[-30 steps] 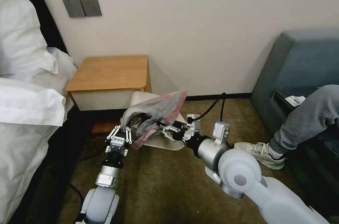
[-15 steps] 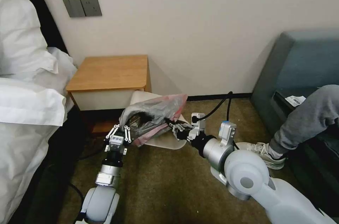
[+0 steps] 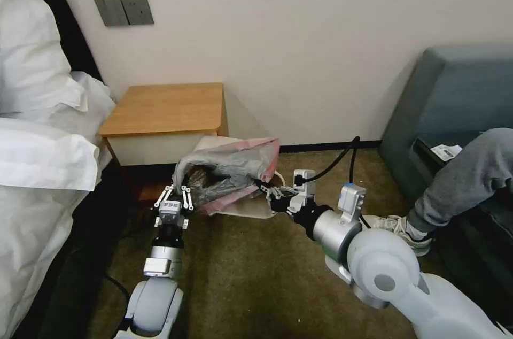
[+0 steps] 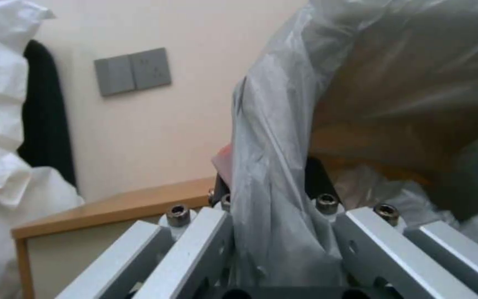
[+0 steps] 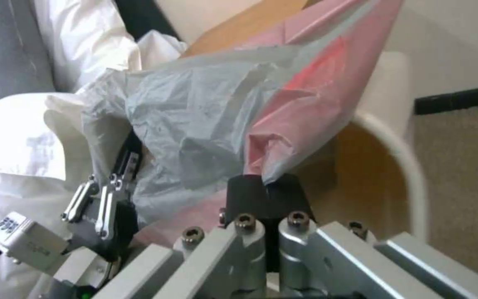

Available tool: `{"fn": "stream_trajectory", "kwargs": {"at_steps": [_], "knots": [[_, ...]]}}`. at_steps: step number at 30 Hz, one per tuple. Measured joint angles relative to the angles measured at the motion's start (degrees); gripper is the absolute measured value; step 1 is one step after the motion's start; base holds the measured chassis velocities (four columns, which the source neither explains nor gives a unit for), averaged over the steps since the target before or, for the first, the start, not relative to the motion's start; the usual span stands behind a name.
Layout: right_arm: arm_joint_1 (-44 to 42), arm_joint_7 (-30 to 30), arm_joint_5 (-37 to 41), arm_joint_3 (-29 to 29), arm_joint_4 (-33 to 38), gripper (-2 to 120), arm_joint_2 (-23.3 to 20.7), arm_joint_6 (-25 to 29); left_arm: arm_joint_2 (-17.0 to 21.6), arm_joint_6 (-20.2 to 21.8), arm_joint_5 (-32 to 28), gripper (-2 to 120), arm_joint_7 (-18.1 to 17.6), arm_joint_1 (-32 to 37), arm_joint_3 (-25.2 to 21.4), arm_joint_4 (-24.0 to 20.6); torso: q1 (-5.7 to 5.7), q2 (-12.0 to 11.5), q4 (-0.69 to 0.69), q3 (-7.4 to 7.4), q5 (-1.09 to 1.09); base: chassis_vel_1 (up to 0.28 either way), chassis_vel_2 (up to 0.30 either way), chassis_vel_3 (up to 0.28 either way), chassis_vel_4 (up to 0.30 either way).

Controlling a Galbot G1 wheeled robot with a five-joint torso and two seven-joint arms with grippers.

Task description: Pick up the garbage bag from the table and place it over the trash can.

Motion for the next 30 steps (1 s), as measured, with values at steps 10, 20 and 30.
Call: {"fn": "stream_trajectory", "kwargs": {"at_steps": [10,20,30], "knots": [[-1.4,0.1,0.1,1.5,1.3,0,0.0,-0.5,-0.4,1.6,-1.2,8,-2.7,-0.3,0.2,-0.7,0.0,0.0,0.0,0.0,0.0,0.0,0.0,0.0,0.0],[-2.5,0.8,3.7,3.6,3.3,0,-1.2,-2.4,-0.3,2.0,-1.6,8,-3.4,-0.2,0.2,-1.0,0.0,0.0,0.0,0.0,0.0,0.0,0.0,0.0,0.0],[-6.6,1.5,6.8,7.2,6.6,0,-3.2,-4.6,1.1,6.0,-2.0,6,-4.2,5.3,1.8,-5.2,0.0,0.0,0.01,0.0,-0.01,0.0,0.0,0.0,0.0]]}}
